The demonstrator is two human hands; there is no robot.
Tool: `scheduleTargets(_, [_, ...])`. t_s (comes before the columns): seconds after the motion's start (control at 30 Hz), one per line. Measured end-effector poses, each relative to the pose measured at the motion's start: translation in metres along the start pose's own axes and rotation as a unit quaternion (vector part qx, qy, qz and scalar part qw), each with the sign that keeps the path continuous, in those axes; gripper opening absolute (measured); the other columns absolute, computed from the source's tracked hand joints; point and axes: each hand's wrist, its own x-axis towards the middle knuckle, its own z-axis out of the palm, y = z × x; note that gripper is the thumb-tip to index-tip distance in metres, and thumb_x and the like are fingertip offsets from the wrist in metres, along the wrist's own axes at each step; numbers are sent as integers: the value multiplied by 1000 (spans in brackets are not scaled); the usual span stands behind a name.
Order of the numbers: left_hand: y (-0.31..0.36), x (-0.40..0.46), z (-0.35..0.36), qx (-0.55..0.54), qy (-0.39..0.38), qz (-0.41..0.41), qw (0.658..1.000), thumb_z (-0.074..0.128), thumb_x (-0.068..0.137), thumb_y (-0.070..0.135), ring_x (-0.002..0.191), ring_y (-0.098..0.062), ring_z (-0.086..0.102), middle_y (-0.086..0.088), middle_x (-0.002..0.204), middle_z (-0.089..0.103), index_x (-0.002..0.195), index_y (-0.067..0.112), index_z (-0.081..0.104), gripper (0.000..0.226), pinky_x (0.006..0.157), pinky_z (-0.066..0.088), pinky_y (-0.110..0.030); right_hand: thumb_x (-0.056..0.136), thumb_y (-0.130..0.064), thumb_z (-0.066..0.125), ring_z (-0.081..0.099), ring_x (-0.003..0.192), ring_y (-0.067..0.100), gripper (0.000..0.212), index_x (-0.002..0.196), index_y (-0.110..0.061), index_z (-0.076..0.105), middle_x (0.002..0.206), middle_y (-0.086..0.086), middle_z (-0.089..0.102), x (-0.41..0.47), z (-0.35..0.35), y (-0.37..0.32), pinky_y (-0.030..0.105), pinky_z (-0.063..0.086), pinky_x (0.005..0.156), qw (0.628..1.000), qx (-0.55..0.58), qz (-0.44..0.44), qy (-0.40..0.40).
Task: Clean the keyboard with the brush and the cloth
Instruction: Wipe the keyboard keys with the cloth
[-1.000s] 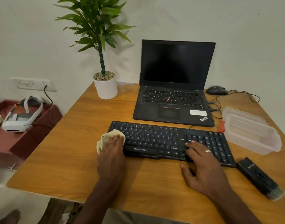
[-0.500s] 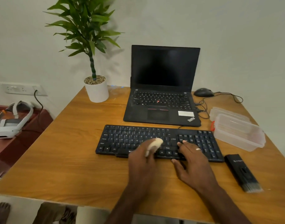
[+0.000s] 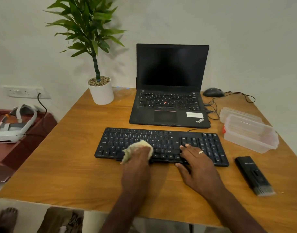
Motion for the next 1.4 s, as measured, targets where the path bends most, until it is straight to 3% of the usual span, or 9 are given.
scheduleTargets(0.1, [34,-7,25,-53,-46,81,994,56,80,3,92,-13,70,0,107,75,112,21,71,40,75,55,-22,81,-38,80,64,118,25,48,122,-16,67,125,6,69,0,0,3,34,43,99,1000,21,7,-19])
scheduleTargets(0.23, [47,2,19,-294,-59,-60,952,61,95,7,98,5,65,20,106,72,115,33,69,34,88,53,-18,90,-42,69,55,128,20,49,133,-20,58,136,2,62,-1,-2,3,36,47,108,996,74,21,-37])
scheduleTargets(0.4, [11,21,-16,-451,89,-309,833,61,97,14,94,-19,72,4,100,74,104,32,72,23,73,62,-41,88,-42,73,55,131,23,54,134,-17,60,139,3,60,-3,4,-19,28,33,103,996,71,40,-30])
scheduleTargets(0.6, [-28,30,-53,-196,281,-173,923,56,97,2,108,-25,64,-16,120,68,126,2,64,30,84,45,-3,98,-49,55,25,148,10,58,149,-28,39,159,-9,35,6,8,-29,24,19,116,991,122,44,-42])
scheduleTargets(0.8, [-18,3,-8,-70,-27,-60,995,58,93,-3,127,-22,55,-8,136,62,135,18,60,47,107,40,-33,85,-67,59,24,146,4,56,132,-37,56,151,-15,44,-13,-13,15,46,3,124,998,54,16,-31])
scheduleTargets(1.0, [2,-4,23,96,-3,65,993,78,63,-15,112,-37,67,-18,119,70,118,2,69,58,96,42,-52,91,-51,65,3,150,3,68,151,-34,37,161,-16,11,-19,-23,50,31,13,121,989,119,77,-49])
scheduleTargets(1.13, [37,-7,40,49,-75,156,984,87,59,5,111,-28,69,-10,117,72,115,11,72,58,98,39,-39,94,-47,64,-2,150,2,69,153,-34,32,166,-8,10,-14,-11,41,24,9,116,988,122,80,-56])
scheduleTargets(1.27, [49,1,44,-116,-123,64,983,63,86,-4,129,-15,56,-3,134,64,131,16,63,49,115,37,-35,95,-47,61,-2,152,6,67,154,-31,32,167,-4,11,-14,-7,41,24,9,117,989,115,79,-56])
scheduleTargets(1.4, [50,18,23,-293,-61,-53,953,55,100,11,105,14,58,15,121,63,124,36,60,35,87,50,-10,96,-52,57,0,154,8,67,154,-32,31,167,-3,12,-15,-6,40,29,14,122,990,111,71,-52])
